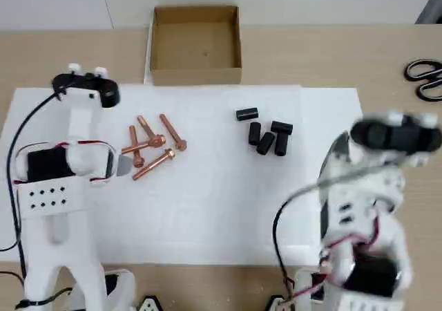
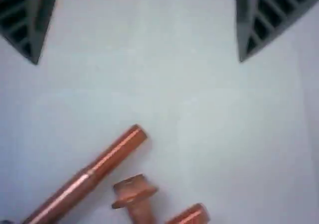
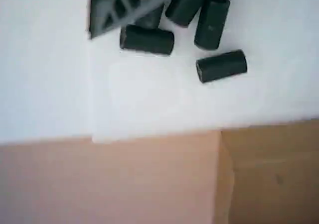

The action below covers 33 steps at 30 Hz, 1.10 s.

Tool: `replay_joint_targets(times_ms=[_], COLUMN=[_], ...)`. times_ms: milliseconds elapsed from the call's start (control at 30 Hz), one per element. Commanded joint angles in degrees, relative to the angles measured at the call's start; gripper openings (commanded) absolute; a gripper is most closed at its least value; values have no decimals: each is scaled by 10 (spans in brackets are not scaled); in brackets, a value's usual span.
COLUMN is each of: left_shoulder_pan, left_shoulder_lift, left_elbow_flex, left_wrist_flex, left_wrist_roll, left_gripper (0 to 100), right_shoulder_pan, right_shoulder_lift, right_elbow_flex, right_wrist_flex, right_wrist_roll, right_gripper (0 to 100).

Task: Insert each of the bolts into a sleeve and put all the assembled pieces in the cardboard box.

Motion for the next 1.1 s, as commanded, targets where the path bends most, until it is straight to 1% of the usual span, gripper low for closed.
replay_joint_targets(times_ms=[0,67,100,167,200,300,367,433,567,800,967,1067], left_shoulder_pan=[7,7,7,7,7,7,7,6,6,7,9,9], left_shoulder_lift=[-18,-18,-18,-18,-18,-18,-18,-19,-20,-18,-18,-18], left_elbow_flex=[-22,-22,-22,-22,-22,-22,-22,-22,-21,-21,-21,-21], left_wrist_flex=[1,1,1,1,1,1,1,2,2,-1,-8,-8], left_wrist_roll=[-2,-2,-2,-2,-2,-2,-2,-2,-2,-3,-3,-3], left_gripper=[240,240,240,240,240,240,240,240,240,240,240,240], right_shoulder_pan=[0,-8,-19,-58,-75,-115,-127,-133,-141,-153,-170,-174], right_shoulder_lift=[238,354,412,518,565,676,726,757,776,824,873,895], right_elbow_flex=[-215,-320,-368,-455,-489,-558,-584,-590,-587,-587,-587,-587], right_wrist_flex=[121,224,269,343,361,356,356,355,350,311,287,269], right_wrist_roll=[6,11,25,64,70,70,69,52,26,24,-20,-29], right_gripper=[191,191,191,192,194,193,193,193,191,191,190,190])
